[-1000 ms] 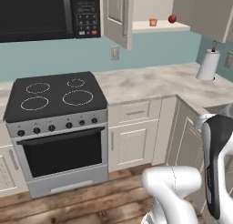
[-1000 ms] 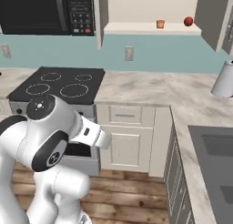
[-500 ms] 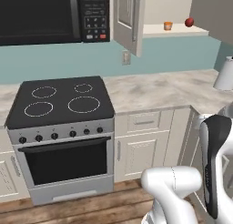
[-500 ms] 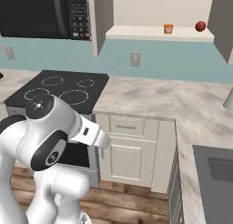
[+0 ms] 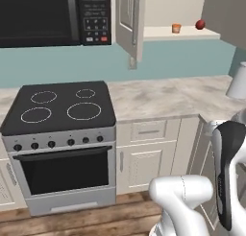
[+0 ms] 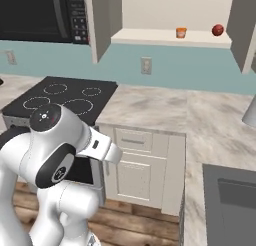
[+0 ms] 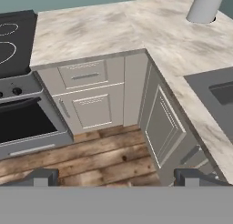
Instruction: Pick the avocado and bread from the counter and place them on the plate. Then pick the jam from the cabinet and place it next to the plate. Lastly close the cabinet door.
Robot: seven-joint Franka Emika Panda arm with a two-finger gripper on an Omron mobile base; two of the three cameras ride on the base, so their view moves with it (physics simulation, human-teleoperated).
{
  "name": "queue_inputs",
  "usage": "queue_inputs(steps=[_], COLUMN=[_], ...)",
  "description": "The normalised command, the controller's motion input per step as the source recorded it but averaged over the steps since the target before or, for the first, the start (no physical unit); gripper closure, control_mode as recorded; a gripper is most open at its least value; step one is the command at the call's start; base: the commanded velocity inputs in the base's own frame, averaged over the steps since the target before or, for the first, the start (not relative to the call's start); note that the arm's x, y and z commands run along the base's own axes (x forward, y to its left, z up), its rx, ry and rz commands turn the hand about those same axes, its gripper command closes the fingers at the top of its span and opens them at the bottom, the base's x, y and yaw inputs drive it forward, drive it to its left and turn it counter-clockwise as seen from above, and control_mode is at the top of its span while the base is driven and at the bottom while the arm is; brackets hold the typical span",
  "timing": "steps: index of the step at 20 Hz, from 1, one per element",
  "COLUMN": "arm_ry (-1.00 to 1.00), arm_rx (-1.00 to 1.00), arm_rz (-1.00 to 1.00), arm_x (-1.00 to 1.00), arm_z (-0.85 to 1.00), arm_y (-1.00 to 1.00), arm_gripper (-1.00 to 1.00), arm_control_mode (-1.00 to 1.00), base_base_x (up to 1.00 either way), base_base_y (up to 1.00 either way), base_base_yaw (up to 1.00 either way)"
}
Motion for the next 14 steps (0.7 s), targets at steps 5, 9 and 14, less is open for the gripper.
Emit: queue_inputs(steps=[5, 9, 14], arm_ry=[0.0, 0.0, 0.0], arm_rx=[0.0, 0.0, 0.0], arm_rz=[0.0, 0.0, 0.0], arm_x=[0.0, 0.0, 0.0], arm_z=[0.0, 0.0, 0.0], arm_y=[0.0, 0.0, 0.0], arm_gripper=[-1.0, -1.0, -1.0], arm_control_mode=[1.0, 1.0, 1.0], base_base_x=[0.4, 0.34, 0.34], base_base_y=[-0.24, -0.34, -0.37], base_base_yaw=[0.05, 0.07, 0.08])
